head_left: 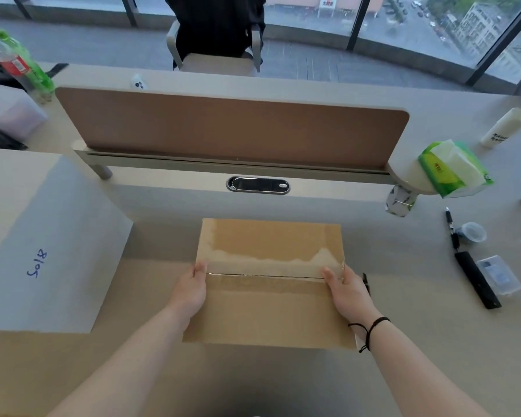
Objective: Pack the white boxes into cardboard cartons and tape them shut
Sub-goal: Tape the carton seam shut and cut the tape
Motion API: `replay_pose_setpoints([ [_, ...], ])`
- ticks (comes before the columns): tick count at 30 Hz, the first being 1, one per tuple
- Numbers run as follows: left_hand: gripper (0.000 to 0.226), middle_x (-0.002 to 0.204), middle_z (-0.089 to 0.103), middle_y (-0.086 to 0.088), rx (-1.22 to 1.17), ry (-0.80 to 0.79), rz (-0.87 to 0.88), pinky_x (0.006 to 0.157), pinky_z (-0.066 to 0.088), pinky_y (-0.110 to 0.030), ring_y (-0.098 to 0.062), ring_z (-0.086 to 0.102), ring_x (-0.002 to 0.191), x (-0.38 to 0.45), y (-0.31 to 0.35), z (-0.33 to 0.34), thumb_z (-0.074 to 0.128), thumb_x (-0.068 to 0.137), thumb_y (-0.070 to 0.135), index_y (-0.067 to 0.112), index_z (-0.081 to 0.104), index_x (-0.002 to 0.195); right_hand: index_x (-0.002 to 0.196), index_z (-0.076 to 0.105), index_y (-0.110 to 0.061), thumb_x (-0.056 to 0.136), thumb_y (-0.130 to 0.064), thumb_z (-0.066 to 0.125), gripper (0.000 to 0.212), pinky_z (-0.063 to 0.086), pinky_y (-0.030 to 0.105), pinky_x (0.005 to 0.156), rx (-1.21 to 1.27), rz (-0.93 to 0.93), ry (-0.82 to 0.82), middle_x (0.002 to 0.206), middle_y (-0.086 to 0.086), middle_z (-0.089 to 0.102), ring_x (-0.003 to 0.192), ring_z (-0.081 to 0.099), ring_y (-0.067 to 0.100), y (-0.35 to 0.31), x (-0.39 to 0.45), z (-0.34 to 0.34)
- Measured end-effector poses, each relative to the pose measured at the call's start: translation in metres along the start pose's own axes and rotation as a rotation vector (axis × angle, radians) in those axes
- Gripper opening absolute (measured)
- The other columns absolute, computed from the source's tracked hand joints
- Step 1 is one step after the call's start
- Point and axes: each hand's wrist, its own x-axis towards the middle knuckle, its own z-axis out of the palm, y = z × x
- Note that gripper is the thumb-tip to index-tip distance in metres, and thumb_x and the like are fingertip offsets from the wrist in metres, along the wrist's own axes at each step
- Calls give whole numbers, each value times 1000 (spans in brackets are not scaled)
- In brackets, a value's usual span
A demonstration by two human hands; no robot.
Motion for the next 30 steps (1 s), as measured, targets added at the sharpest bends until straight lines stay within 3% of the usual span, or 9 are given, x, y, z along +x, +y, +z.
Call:
replay_pose_setpoints([
  [3, 48, 129, 63, 0, -89, -58, -24, 106, 46, -41, -23, 57, 123, -6, 6, -2, 35, 107, 50, 19, 59, 135, 128, 59, -29, 103, -36, 53, 27, 60, 32, 77, 100, 42, -85, 107, -6, 75, 92, 73, 15, -4, -1, -4],
  [5, 42, 117, 68, 4, -153, -103, -19, 86, 53, -34, -16, 65, 108, -12, 10, -4, 36, 107, 48, 22, 62, 127, 130, 57, -30, 102, -38, 54, 29, 60, 30, 74, 119, 56, -134, 110, -4, 74, 93, 73, 15, -6, -2, -6],
  [7, 43, 112, 73, 5, -207, -160, -38, 74, 55, -30, -11, 69, 99, -16, 12, -7, 38, 106, 50, 22, 66, 122, 138, 52, -33, 98, -47, 57, 42, 60, 36, 84, 113, 66, -142, 117, -6, 71, 99, 72, 16, -4, -2, -7],
  [10, 43, 115, 75, 3, -267, -185, -99, 80, 58, -35, -16, 71, 104, -18, 14, -8, 42, 103, 54, 25, 66, 124, 145, 43, -43, 92, -57, 62, 58, 58, 47, 92, 180, 127, -151, 125, -6, 68, 104, 72, 19, 1, 0, -8],
  [13, 36, 114, 75, 1, -301, -182, -112, 83, 58, -40, -20, 72, 102, -20, 17, -5, 49, 102, 51, 26, 67, 120, 138, 49, -44, 94, -47, 65, 48, 61, 45, 86, 255, 146, -185, 120, -6, 71, 98, 74, 19, -2, -2, -8],
  [17, 21, 106, 76, 3, -295, -187, -107, 82, 59, -42, -21, 72, 98, -21, 18, -2, 57, 100, 46, 30, 67, 108, 141, 47, -41, 83, -41, 81, 67, 61, 49, 86, 252, 137, -210, 112, -6, 76, 95, 76, 21, 0, -1, -10],
  [20, 26, 107, 78, 1, -289, -221, -128, 89, 58, -53, -26, 73, 100, -16, 13, -10, 62, 97, 46, 28, 69, 115, 135, 52, -39, 84, -35, 81, 59, 60, 51, 87, 276, 114, -204, 111, -4, 76, 96, 75, 23, -3, -6, -8],
  [30, 27, 109, 77, 0, -189, -361, -35, 89, 58, -54, -29, 73, 101, 0, 40, -40, 68, 94, 45, 29, 72, 116, 129, 56, -33, 87, -30, 78, 48, 62, 44, 79, 430, 73, -36, 112, 0, 76, 96, 75, 23, -16, -64, 1],
])
